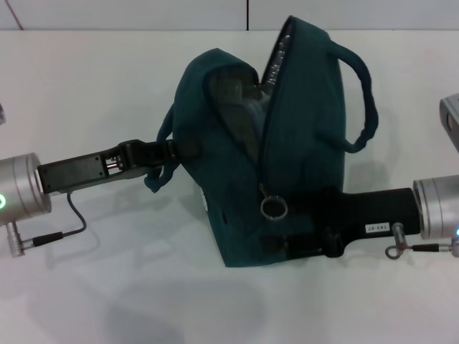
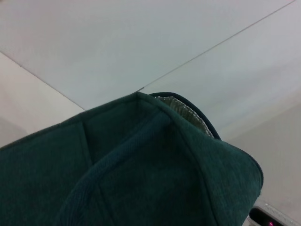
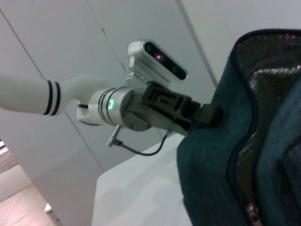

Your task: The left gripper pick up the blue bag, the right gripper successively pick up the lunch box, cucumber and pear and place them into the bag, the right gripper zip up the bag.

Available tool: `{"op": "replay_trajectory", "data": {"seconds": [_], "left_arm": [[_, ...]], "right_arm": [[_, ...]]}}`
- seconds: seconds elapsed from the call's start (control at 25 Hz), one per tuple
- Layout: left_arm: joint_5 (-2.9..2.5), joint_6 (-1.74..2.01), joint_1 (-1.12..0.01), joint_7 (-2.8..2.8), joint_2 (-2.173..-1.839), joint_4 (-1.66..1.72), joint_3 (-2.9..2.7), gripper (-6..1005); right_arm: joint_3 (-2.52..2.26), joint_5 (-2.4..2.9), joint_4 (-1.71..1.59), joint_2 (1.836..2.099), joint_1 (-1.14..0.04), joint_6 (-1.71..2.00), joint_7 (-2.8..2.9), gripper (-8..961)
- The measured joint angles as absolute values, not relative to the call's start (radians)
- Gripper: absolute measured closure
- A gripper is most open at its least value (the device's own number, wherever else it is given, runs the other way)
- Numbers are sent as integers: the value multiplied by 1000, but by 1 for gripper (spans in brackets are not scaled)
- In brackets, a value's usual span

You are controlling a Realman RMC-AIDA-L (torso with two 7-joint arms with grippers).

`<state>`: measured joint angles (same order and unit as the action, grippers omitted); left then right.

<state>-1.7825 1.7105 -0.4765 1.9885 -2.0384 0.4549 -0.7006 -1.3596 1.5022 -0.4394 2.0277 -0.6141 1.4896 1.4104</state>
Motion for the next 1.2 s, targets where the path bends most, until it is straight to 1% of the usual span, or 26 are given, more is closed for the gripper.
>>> {"op": "replay_trajectory", "data": {"seconds": [0.32,1.04,1.2], "left_arm": [[-1782,1707,-477,1987,-2034,455,-700,912],[-1781,1706,-471,1984,-2029,454,-699,911],[-1781,1706,-470,1982,-2032,454,-701,911]], "right_arm": [[-1389,1460,-439,2028,-613,1460,1407,259],[-1388,1438,-440,2028,-591,1456,1402,389],[-1390,1418,-439,2028,-588,1455,1401,553]]}}
